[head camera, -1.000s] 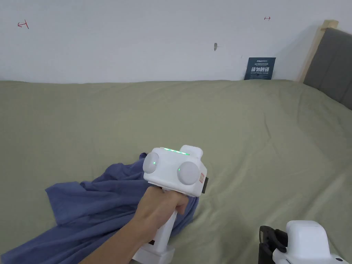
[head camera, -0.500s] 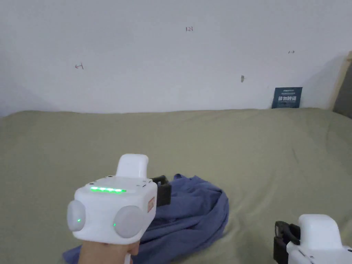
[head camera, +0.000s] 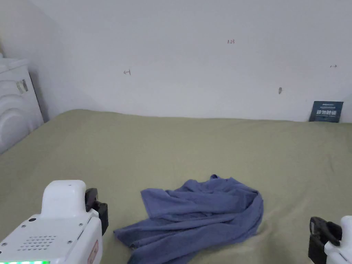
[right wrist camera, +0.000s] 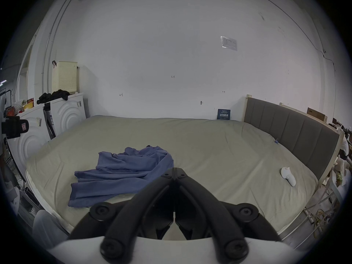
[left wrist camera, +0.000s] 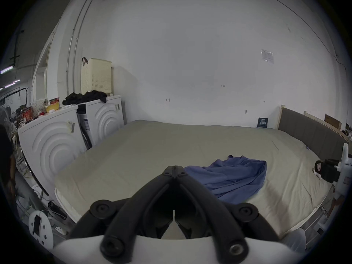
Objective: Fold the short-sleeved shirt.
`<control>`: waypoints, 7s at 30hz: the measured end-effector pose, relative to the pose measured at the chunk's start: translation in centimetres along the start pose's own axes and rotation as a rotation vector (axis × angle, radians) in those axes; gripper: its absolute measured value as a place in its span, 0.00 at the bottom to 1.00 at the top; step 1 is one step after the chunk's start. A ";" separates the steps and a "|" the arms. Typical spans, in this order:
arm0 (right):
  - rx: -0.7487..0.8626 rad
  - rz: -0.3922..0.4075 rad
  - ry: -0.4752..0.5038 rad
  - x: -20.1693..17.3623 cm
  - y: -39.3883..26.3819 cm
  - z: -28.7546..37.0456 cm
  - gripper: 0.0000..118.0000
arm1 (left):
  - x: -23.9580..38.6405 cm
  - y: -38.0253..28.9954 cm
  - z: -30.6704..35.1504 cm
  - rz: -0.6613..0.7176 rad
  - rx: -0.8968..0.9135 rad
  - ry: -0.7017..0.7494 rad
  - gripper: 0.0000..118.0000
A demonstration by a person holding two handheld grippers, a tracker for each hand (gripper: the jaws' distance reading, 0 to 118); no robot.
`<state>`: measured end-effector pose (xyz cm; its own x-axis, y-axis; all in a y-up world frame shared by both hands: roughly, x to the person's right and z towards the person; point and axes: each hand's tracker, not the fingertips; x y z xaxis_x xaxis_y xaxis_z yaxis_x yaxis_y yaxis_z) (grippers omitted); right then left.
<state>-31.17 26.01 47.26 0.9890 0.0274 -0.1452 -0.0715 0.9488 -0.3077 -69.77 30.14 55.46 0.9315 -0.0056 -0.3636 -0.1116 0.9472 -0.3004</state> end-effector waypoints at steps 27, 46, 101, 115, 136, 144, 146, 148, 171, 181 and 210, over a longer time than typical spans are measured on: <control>-0.115 0.005 0.060 -2.2 -2.3 -5.8 0.02 | -1.5 -6.5 -18.5 -0.019 -0.447 -0.021 1.00; -0.265 -0.041 0.046 -1.0 -4.9 -10.7 0.02 | 2.0 -10.0 -26.7 -0.053 -0.749 -0.125 0.03; -0.059 0.046 0.134 2.3 23.5 -8.4 0.09 | 1.2 21.0 -9.6 -0.024 -0.081 -0.125 0.03; 0.021 0.034 0.059 2.4 31.9 -10.8 0.09 | 3.3 29.1 -10.8 -0.014 -0.008 -0.096 0.03; 0.003 0.047 0.033 -1.7 33.5 -30.6 0.09 | 5.2 29.6 -29.4 -0.023 -0.043 0.001 0.03; -0.015 0.048 0.028 -2.7 29.1 -36.8 0.09 | 6.2 24.5 -35.6 -0.038 -0.110 0.027 0.03; -0.049 0.046 0.026 -2.6 26.6 -37.9 0.09 | 6.4 22.1 -36.7 -0.038 -0.145 0.021 0.03; -0.115 0.067 0.020 -2.4 23.8 -38.6 0.09 | 6.7 18.9 -37.4 -0.045 -0.202 0.002 0.03; -0.491 0.094 0.063 3.8 -6.8 -16.3 0.09 | 2.4 -9.9 -18.6 -0.007 -0.593 -0.111 0.03; -0.581 -0.014 0.047 3.9 -10.6 -12.4 0.11 | 1.2 -13.1 -14.3 -0.004 -0.636 -0.124 0.03; -0.122 -0.068 -0.084 3.6 -6.1 3.4 0.01 | 1.3 -9.2 -3.1 -0.014 -0.266 -0.123 0.00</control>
<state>-26.70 21.40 51.80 0.9991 -0.0047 -0.0422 -0.0138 0.9042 -0.4270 -68.59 20.42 55.02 0.9668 0.0364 -0.2531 -0.1702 0.8301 -0.5310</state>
